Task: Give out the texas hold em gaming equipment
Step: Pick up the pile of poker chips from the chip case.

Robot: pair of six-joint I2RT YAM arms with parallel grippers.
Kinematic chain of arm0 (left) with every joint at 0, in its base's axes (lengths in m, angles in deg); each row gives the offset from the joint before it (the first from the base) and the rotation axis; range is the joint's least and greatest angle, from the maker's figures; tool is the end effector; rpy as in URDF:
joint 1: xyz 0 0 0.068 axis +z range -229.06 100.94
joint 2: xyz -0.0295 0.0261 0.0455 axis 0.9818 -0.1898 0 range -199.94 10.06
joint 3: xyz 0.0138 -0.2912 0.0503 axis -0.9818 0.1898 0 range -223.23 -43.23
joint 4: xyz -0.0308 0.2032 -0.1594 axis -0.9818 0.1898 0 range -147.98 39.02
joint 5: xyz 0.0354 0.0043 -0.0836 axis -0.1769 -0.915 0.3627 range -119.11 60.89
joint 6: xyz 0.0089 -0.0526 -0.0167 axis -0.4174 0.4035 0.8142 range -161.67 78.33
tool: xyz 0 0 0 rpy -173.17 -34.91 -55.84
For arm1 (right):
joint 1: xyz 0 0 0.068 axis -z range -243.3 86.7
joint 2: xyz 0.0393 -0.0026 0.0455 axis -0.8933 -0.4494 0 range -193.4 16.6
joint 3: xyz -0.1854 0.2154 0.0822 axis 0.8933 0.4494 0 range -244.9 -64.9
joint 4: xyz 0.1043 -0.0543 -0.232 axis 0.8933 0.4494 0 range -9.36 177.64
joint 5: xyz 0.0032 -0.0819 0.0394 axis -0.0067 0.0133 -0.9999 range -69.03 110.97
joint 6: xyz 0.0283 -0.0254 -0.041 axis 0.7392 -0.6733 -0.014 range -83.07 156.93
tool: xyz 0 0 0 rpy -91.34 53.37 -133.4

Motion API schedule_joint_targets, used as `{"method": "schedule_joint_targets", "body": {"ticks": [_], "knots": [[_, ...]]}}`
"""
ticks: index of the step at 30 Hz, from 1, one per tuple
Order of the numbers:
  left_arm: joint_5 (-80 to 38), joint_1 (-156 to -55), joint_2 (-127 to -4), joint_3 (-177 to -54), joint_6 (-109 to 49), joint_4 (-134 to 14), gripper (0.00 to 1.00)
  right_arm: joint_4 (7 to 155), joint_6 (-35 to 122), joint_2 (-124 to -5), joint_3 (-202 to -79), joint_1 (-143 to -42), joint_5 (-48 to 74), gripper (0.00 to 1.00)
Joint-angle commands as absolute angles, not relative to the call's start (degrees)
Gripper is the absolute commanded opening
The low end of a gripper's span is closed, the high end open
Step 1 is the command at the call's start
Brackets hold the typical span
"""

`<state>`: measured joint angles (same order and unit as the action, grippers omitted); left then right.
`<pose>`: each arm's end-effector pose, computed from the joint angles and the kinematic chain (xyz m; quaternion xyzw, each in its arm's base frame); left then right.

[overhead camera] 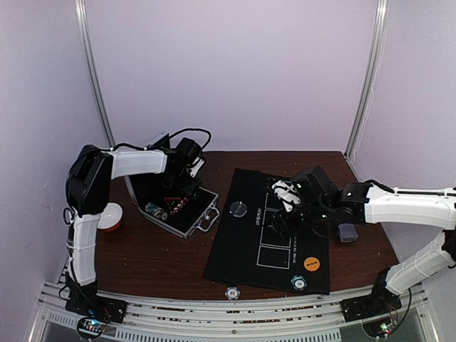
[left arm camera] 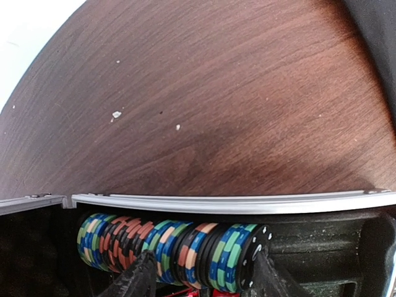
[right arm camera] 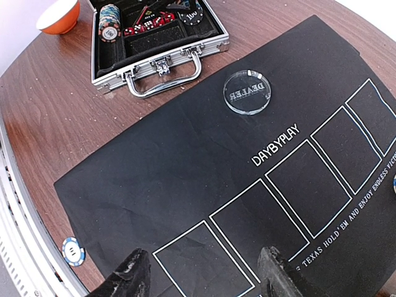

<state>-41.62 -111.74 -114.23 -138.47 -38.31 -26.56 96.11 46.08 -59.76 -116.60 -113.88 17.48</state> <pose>0.4078 -0.2517 0.1883 0.2164 0.9369 0.0218 0.2735 0.1789 0.2214 0.2736 -0.3326 0.8432 0.2338 0.3517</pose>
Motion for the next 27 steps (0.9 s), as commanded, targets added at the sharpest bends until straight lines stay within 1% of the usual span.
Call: {"method": "schedule_joint_targets", "body": {"ticks": [1,12,15,20,27], "knots": [[-40.0,-113.3,-113.7,-137.0,-40.0,-28.2,0.56,95.2,45.6,-60.0,-116.2,-113.5,16.6,0.63],[-42.0,-115.6,-111.1,-136.1,-42.0,-29.3,0.56,95.4,45.3,-60.7,-116.4,-113.6,15.8,0.63],[-44.6,-115.6,-111.2,-136.2,-42.7,-30.0,0.59,95.9,45.1,-60.7,-116.6,-113.6,15.7,0.63],[-46.6,-115.6,-112.2,-136.8,-43.5,-30.0,0.68,96.3,44.9,-60.7,-116.6,-113.5,15.3,0.63],[-47.6,-115.6,-113.0,-136.6,-43.9,-30.3,0.73,96.5,44.7,-61.2,-116.8,-113.4,14.2,0.63]]}}
